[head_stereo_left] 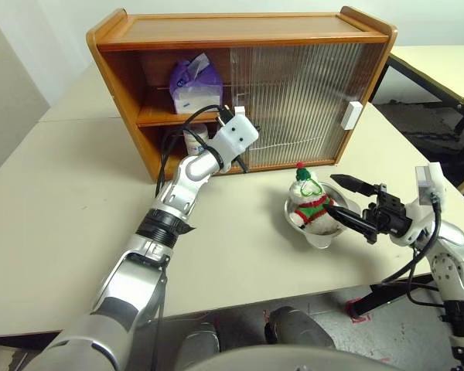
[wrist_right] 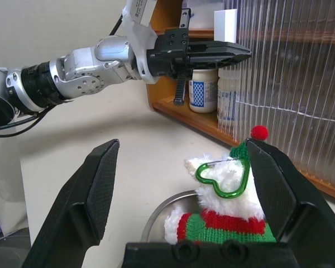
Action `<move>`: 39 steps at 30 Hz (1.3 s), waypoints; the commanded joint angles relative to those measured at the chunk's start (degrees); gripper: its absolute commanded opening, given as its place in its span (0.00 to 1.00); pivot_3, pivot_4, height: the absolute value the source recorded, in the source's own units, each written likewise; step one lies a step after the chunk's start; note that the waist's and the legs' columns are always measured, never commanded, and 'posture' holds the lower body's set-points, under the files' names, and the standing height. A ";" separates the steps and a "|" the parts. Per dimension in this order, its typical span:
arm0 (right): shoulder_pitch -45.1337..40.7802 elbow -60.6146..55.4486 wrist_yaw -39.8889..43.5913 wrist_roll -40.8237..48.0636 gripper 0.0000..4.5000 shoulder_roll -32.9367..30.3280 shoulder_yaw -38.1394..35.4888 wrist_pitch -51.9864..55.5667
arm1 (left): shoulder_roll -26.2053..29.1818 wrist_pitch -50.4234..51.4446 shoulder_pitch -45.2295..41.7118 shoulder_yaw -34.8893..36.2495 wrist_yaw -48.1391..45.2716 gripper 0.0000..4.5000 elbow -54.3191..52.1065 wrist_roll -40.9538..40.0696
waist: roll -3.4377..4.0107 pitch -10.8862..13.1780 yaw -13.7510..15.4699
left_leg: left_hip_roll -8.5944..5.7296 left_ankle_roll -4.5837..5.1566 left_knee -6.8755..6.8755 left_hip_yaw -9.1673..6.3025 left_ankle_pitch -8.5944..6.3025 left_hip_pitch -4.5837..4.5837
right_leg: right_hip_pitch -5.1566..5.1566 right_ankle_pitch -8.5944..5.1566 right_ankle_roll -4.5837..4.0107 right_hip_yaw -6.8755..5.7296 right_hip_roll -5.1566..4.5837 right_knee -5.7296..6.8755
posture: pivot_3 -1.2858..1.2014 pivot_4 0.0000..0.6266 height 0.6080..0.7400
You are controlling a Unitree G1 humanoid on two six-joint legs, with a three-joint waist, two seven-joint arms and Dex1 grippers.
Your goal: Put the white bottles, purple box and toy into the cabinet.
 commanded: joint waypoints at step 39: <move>-6.01 6.12 3.75 -1.37 1.00 0.69 3.10 -0.95 | 17.26 8.35 16.49 19.57 4.98 0.00 -11.75 -4.82 | 0.14 -0.04 5.09 | 0.15 -0.54 -1.13 -0.10 0.62 0.00 | -0.79 0.66 -1.20 -0.07 0.04 0.20 | 0.48 0.00 1.00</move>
